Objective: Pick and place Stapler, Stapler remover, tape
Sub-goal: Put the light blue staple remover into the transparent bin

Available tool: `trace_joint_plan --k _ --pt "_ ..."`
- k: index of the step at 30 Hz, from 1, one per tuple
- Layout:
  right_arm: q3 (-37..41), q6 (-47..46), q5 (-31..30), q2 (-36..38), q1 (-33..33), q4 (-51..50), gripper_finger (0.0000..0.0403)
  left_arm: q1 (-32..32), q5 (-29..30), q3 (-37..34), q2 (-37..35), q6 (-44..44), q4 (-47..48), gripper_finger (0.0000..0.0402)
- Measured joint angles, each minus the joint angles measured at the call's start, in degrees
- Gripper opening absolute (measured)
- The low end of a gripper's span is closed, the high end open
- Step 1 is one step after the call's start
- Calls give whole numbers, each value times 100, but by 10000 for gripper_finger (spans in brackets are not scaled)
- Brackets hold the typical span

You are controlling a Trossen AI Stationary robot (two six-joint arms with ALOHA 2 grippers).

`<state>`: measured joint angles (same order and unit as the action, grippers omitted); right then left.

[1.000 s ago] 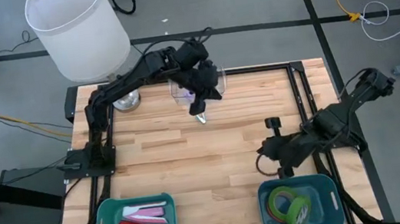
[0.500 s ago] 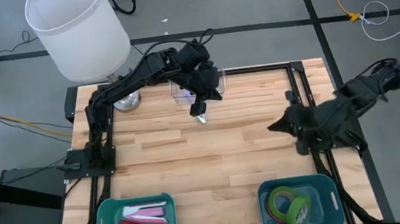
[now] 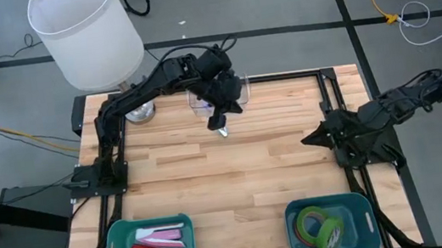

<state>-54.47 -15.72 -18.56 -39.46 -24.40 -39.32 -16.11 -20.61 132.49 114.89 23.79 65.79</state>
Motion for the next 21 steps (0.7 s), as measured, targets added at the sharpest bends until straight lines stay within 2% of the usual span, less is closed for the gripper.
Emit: trace_joint_plan --k 5,11,15,21 --pt "486 267 61 399 2 845 0 102 -16 4 60 0 241 14" --pt "766 337 83 499 239 960 0 328 -21 7 241 478 238 14" --pt "883 413 491 496 643 1116 0 453 46 7 385 865 272 14" --pt "1068 572 1175 492 1257 1462 0 508 242 7 678 901 396 14"
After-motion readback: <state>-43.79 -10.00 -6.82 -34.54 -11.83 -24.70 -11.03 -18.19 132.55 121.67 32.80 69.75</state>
